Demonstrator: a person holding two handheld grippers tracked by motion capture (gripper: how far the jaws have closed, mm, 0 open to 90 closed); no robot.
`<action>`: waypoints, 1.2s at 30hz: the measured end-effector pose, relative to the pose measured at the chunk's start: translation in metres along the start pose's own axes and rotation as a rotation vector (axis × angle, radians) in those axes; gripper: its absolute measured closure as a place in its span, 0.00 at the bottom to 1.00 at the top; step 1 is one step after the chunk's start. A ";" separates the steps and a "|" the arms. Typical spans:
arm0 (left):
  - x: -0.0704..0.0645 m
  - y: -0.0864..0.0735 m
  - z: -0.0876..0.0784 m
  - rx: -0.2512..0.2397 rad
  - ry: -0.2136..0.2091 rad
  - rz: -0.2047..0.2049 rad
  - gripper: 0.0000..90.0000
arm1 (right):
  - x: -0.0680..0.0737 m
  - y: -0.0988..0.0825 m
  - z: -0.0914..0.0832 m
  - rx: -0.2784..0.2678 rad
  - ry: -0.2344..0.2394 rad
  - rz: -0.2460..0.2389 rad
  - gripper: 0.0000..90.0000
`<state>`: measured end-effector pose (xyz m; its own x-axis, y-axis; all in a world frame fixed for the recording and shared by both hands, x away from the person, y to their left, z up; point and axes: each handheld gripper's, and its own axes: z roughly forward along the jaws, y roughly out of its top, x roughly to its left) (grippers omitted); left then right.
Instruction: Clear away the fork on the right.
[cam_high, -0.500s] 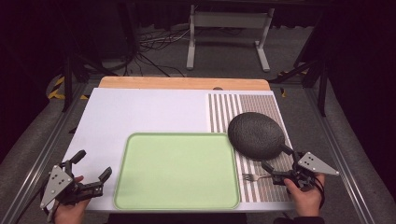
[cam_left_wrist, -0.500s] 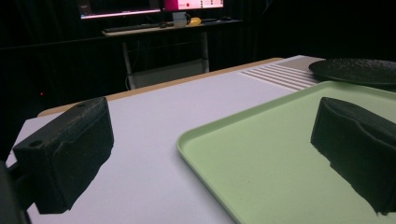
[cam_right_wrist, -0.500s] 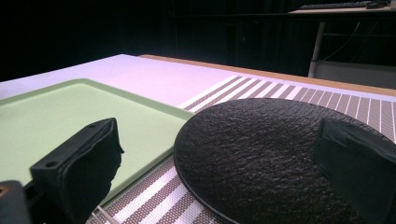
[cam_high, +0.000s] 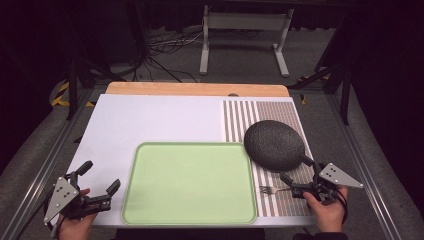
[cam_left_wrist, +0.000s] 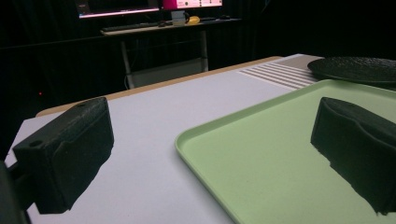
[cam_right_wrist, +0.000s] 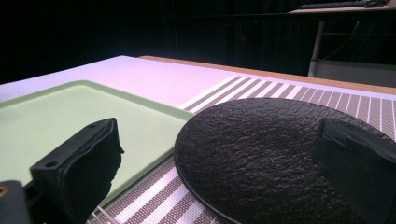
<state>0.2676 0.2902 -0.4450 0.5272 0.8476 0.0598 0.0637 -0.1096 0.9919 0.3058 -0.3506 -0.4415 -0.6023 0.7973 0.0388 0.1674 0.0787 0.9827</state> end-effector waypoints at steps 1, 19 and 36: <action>0.000 0.000 0.000 0.000 0.000 0.000 0.00 | 0.000 0.000 0.000 -0.001 0.004 0.004 0.01; 0.000 -0.001 0.000 0.005 0.002 -0.010 0.00 | 0.003 0.032 0.023 0.057 0.023 -0.030 0.01; 0.000 0.000 0.000 0.007 -0.003 -0.007 0.00 | 0.005 0.058 0.030 0.235 0.081 -0.138 0.05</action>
<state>0.2678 0.2900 -0.4454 0.5293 0.8468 0.0526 0.0732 -0.1073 0.9915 0.3361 -0.3243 -0.3900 -0.6910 0.7196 -0.0689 0.2501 0.3275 0.9112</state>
